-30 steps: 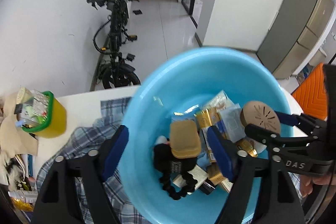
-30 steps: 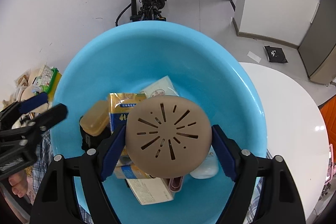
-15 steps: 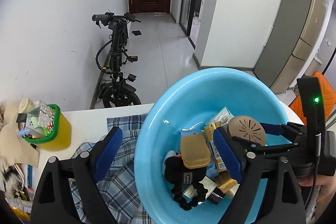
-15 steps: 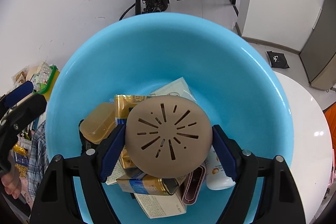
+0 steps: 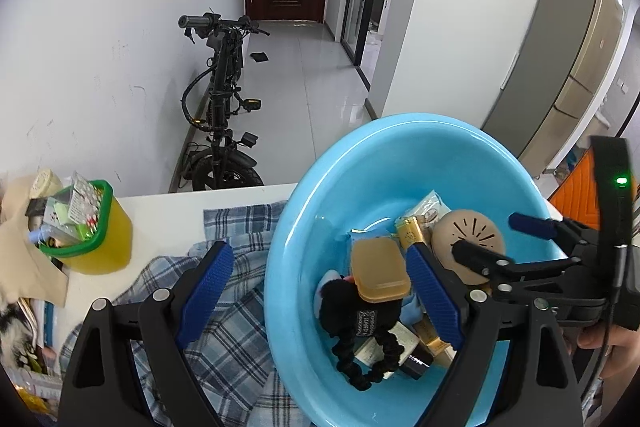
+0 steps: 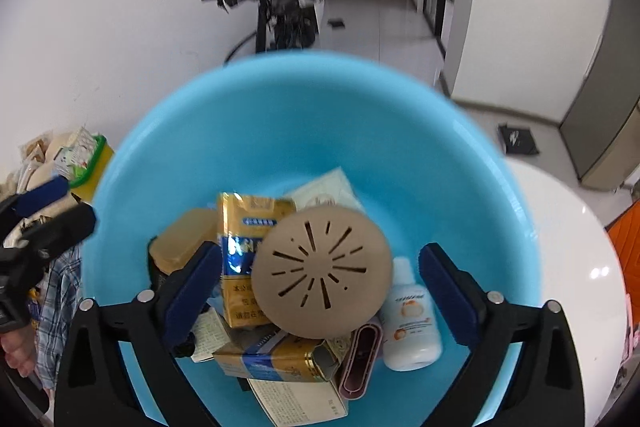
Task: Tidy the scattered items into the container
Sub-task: 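Open both grippers to release the items and withdraw upward, then move the right gripper down toward the amber soap bar on the cloth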
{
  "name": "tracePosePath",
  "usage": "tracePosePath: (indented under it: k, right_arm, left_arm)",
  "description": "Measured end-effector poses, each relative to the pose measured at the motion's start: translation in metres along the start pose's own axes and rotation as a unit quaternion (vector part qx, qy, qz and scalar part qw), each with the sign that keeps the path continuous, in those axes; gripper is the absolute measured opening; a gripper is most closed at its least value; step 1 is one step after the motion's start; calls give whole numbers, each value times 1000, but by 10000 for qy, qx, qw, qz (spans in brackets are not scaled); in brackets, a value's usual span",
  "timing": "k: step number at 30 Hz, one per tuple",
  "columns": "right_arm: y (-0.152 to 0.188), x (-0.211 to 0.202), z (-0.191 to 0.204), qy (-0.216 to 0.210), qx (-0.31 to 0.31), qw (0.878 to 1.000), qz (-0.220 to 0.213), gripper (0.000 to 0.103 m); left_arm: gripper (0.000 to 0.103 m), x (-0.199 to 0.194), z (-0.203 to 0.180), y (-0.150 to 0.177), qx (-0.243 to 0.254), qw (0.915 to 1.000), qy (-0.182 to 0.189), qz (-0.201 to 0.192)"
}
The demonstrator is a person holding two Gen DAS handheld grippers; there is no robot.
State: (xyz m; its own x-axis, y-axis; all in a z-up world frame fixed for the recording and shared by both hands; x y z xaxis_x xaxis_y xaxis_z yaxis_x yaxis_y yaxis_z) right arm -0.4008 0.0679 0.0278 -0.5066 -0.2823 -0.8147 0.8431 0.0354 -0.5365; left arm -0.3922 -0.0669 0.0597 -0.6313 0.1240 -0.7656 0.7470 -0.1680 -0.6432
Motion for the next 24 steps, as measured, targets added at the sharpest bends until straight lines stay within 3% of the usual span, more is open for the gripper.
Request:
tracePosePath:
  k: [3, 5, 10, 13, 16, 24]
  right_arm:
    - [-2, -18, 7, -10, -183, 9996, -208, 101]
    - [0, -32, 11, 25, -299, 9990, -324, 101]
    - [16, -76, 14, 53, -663, 9949, -764, 101]
    - [25, -97, 13, 27, -686, 9922, -1036, 102]
    - [37, -111, 12, 75, -634, 9905, -1217, 102]
    - [85, -147, 2, -53, -519, 9860, -1585, 102]
  left_arm:
    - [90, -7, -4, 1, 8, 9999, -100, -107]
    - [90, -16, -7, 3, 46, 9991, -375, -209]
    - [90, -57, -16, 8, 214, 9938, -791, -753]
    - [92, -76, -27, 13, 466, 9905, -775, -1038]
    - [103, -89, -36, 20, 631, 9874, -679, -1282]
    - [103, -123, -55, 51, 790, 9818, -791, -1535]
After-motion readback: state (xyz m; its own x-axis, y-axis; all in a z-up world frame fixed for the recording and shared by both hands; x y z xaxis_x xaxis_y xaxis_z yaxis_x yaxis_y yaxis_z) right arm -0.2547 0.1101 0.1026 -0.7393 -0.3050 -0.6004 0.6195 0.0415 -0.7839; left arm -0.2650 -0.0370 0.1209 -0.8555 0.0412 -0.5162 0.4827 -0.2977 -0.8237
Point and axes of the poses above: each gripper's, at about its wrist camera, not at the fingertips, and x roughly the way its jaws point, z to its left, y to its underside, the point moved 4 cm from there along x, roughly the way its jaws point, and after that the axes turned 12 degrees about x, right-handed, at the moved point
